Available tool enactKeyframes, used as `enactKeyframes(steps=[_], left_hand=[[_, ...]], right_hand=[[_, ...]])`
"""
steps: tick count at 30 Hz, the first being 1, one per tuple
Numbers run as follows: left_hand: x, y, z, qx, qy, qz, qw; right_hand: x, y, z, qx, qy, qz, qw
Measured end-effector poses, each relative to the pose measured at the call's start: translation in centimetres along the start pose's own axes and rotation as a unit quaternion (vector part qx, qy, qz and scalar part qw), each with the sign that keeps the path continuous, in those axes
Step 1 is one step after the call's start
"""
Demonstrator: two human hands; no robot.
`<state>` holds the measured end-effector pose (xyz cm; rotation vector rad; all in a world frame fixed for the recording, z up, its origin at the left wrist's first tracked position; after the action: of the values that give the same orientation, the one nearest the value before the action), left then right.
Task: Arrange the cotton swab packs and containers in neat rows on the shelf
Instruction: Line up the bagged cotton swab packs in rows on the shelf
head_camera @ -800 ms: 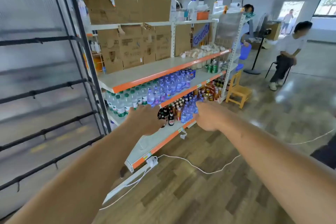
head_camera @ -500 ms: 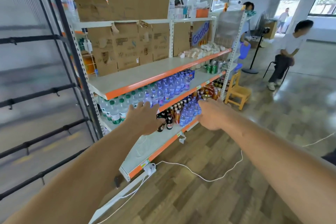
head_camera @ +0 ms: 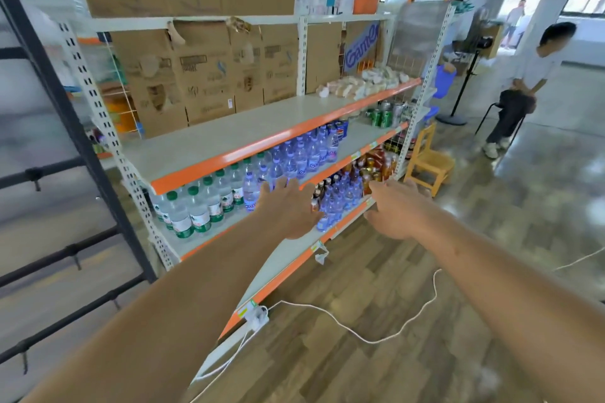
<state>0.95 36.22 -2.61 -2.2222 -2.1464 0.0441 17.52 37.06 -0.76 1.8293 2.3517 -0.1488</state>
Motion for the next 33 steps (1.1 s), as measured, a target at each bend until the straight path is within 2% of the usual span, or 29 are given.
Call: enactKeyframes(steps=[10,16,26,33], left_hand=[[12.9,2.2,-1.1,0.015,0.013,-0.05,0.999],[18.9,4.1,1.3,0.023,-0.037,-0.061,0.997],[35.2,5.4,3.3,-0.005,-0.019,-0.019,1.0],[46.2,6.2,2.4,-0.003,0.018,0.034,0.999]], right_hand=[[13.1,7.7,-4.0,0.017,0.024,-0.045,0.999],[19.6,8.9,-2.3,0.018,0.008,-0.084,0.996],[32.9,14.6,-3.3,0.006,0.003,-0.016,1.0],[42.4,17.2,-6.8,0.047,0.041,0.031,0.998]])
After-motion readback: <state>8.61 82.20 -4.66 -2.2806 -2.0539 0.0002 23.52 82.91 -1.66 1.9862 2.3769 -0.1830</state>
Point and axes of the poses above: each hand's wrist, its own x-axis towards the middle knuckle, its own z-axis out of the palm, y = z × x, the point moved 9 cm from there along x, towards the middle knuckle, and after that the axes turned 3 degrees about -z, right-handed, at the moved point
